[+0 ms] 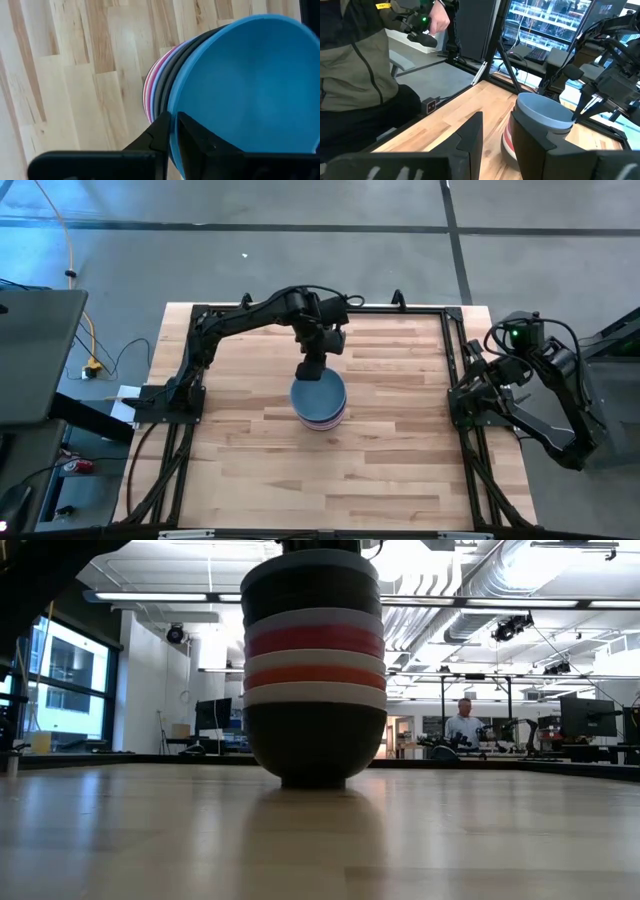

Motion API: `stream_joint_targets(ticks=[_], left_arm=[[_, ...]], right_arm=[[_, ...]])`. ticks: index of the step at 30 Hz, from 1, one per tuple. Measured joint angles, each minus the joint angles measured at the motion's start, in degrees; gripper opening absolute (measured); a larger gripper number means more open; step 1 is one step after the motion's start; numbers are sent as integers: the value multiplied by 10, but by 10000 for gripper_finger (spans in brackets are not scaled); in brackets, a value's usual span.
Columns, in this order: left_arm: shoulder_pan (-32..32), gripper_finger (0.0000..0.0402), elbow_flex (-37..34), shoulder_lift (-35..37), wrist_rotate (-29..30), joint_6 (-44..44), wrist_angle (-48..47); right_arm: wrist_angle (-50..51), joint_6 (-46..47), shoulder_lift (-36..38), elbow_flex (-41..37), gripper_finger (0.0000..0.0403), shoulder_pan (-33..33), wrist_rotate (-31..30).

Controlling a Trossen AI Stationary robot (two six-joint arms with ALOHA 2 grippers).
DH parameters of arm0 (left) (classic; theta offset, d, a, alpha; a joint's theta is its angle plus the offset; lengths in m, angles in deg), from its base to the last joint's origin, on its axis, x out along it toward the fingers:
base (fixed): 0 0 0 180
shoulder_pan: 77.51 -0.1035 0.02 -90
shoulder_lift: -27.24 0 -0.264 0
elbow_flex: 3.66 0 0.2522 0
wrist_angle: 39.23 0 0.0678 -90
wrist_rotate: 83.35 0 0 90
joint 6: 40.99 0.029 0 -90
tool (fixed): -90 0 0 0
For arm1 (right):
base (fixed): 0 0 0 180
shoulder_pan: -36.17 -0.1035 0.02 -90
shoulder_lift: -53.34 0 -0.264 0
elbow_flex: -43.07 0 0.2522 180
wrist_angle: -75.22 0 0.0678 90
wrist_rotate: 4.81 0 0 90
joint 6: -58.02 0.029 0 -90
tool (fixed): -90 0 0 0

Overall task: Nest bowls inside each other
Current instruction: Stack the blue bowl on top of the black bowl, then return to Home Position

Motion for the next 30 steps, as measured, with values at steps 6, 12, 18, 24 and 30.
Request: stream_joint_targets(ticks=[6, 12, 18, 24, 30], left_arm=[[1, 12, 0, -3, 2, 3, -3], [2, 47, 0, -3, -4, 3, 3], [-2, 120, 0, 0, -4, 28, 2], [-26, 169, 30, 43, -13, 54, -25], [-64, 173, 27, 159, -94, 76, -25]], right_arm=[[3, 0, 0, 0, 91, 0, 0], [3, 0, 0, 0, 91, 0, 0], [3, 0, 0, 0, 91, 0, 0], [-39, 44, -5, 0, 91, 3, 0], [-142, 192, -7, 0, 91, 28, -88]])
